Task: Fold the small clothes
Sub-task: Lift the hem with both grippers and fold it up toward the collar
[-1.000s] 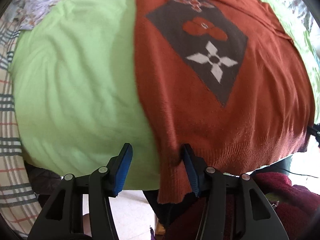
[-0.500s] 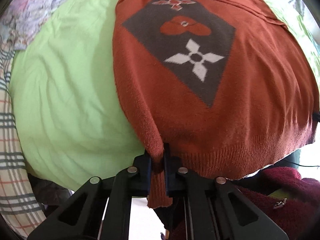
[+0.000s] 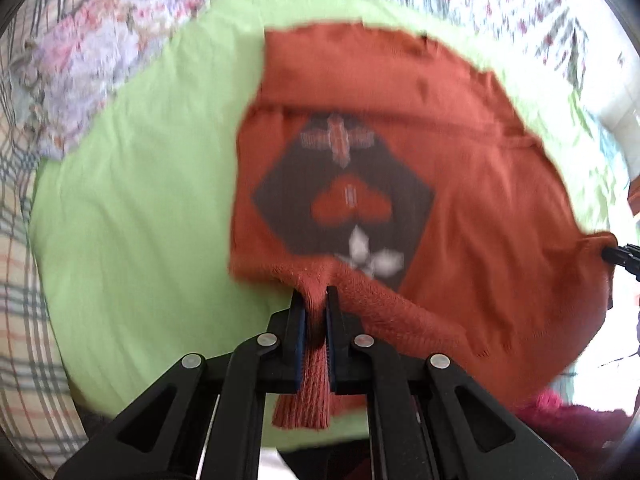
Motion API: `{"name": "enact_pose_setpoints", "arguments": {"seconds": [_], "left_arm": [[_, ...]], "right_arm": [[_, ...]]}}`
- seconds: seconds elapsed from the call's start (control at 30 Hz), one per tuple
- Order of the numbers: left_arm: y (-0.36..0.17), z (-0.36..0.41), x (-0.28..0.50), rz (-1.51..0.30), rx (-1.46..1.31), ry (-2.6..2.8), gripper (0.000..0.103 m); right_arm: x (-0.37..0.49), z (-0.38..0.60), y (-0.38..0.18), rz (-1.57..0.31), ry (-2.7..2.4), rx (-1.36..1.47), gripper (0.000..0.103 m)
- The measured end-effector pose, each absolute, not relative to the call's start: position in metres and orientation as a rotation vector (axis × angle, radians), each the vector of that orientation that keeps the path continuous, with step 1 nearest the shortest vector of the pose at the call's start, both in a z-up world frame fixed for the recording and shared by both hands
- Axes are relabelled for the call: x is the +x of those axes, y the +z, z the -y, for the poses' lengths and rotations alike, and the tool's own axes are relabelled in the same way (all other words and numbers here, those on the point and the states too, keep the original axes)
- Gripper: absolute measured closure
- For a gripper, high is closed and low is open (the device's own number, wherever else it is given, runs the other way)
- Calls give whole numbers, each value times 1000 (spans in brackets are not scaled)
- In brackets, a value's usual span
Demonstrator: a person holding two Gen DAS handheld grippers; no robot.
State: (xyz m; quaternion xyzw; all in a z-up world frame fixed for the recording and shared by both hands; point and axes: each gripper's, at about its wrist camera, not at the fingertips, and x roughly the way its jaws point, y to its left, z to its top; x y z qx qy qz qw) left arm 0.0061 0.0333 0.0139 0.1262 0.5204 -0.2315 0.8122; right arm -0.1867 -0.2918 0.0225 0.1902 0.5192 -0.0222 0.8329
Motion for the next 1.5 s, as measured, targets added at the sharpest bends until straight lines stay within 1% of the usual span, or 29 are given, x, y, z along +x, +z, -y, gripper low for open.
{"name": "enact_pose_setpoints", "arguments": {"seconds": [0.2,0.33,0.4,0.57,0.73,0.77,0.83,0.87,0.93,0.97,1.0,1.07,1.13,1.23,1.3,1.4,1.5], "left_arm": [[48,-4,76,-939,180,-483,98],[63,22,136,-856,134,-464,98],[62,35,165,-835,141,-442,98],[38,60,227,-881,150,-419,98],[5,76,269,-931,175,-394,98],[-2,78,278,-949,171,-390,97],[-20,77,291,-1013,156,-375,92],[-24,75,292,-1035,146,-373,89],[-22,64,280,-1041,106,-396,87],[-20,60,272,-1035,104,-407,82],[-16,55,254,-1023,120,-420,78],[-15,54,225,-1010,150,-468,76],[-23,67,188,-1017,213,-548,74],[-46,99,156,-1057,305,-634,73],[-56,117,149,-1045,370,-626,66],[-55,133,166,-1028,402,-623,61],[-46,145,209,-997,453,-555,62]], "right_arm": [[-136,349,42,-933,-169,409,93],[-89,383,44,-880,-225,405,93],[-64,400,41,-865,-248,401,93],[-16,440,26,-868,-293,404,93],[26,474,0,-900,-349,460,93],[33,478,-9,-920,-358,469,93],[40,483,-22,-959,-370,485,89],[43,484,-28,-981,-376,489,87],[38,482,-28,-983,-387,492,86],[31,479,-24,-963,-390,489,83],[21,474,-15,-936,-414,467,76],[7,462,-1,-897,-441,414,66],[-2,440,6,-880,-359,398,66],[10,395,-11,-977,-122,377,66],[26,366,-29,-1044,-1,331,66],[52,347,-52,-1113,62,243,66],[76,365,-56,-1113,-22,158,67]]}}
